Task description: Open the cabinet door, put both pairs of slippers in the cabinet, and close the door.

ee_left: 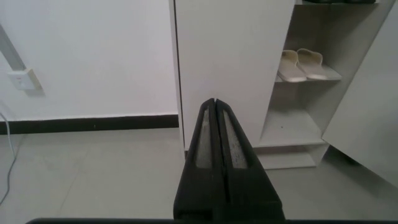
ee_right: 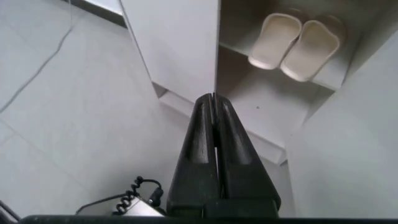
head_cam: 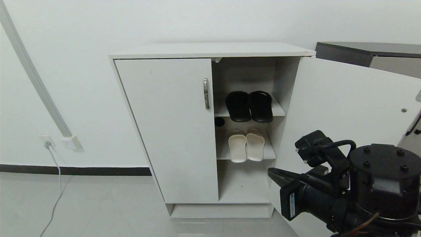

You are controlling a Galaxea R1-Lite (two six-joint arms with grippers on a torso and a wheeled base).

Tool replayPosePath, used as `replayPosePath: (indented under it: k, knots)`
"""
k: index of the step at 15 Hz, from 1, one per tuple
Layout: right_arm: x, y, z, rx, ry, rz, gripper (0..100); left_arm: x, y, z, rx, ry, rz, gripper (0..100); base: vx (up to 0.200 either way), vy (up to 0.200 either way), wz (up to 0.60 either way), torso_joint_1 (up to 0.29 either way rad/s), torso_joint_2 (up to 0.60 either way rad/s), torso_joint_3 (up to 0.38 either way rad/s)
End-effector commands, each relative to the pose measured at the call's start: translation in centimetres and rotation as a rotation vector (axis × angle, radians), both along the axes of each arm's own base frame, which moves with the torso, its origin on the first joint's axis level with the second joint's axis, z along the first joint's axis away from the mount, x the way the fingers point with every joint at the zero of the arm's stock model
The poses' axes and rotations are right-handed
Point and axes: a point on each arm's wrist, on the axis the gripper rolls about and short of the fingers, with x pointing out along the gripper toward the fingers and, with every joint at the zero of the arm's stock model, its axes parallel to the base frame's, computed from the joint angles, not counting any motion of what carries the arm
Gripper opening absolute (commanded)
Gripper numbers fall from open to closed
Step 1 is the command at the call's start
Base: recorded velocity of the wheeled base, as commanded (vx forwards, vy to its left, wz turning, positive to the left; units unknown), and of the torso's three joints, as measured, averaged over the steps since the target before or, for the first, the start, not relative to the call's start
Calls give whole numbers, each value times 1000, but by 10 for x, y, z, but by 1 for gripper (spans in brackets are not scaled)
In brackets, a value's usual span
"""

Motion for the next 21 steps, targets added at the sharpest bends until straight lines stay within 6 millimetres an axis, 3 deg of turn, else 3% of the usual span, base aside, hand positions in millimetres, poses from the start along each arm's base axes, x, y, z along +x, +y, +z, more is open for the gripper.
replayPosePath:
  k: [1, 21]
  knots:
    - [0, 1, -2, -5, 3, 1, 0, 0, 0, 0, 1, 1, 0, 0, 0, 0, 0, 0, 0, 0]
    - [2, 6, -12, -24, 20, 8, 0, 0, 0, 0, 1, 1, 0, 0, 0, 0, 0, 0, 0, 0]
